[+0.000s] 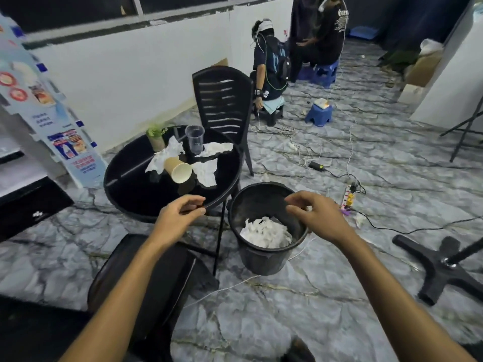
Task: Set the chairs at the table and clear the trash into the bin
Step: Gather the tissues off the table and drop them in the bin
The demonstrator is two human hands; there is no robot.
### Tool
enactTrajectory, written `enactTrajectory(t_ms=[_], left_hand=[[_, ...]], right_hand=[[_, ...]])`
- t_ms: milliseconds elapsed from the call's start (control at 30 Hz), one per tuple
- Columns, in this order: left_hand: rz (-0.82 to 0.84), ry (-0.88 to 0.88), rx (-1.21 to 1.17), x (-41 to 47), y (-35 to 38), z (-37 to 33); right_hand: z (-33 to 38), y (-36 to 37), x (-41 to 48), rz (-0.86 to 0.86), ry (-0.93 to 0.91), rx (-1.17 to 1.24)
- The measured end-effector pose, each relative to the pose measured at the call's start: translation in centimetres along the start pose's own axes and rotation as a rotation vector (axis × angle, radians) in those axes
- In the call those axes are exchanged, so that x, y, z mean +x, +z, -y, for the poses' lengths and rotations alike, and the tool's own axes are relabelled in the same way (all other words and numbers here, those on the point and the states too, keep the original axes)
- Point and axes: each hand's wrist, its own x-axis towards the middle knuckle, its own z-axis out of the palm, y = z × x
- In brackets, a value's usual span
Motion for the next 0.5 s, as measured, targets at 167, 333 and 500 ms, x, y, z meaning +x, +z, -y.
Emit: enactTrajectory(t_ms=[167,333,500], left_hand=[[-0.196,-0.058,-0.023,2.5,2.9,-0.1],[-0.337,-0.143,-0.006,4.8,5.3,-1.2],[-0.398,-0.189,-0.006,9.4,5.8,-1.1]], right_hand=[[-2.6,-1.4,8.1,0.117,-0.097,-0.014],[-2.9,-1.8,14.8,0.184,-0.186,-0.008],[-3.0,-0.9,21.3,0.27,-0.243,-0.022]])
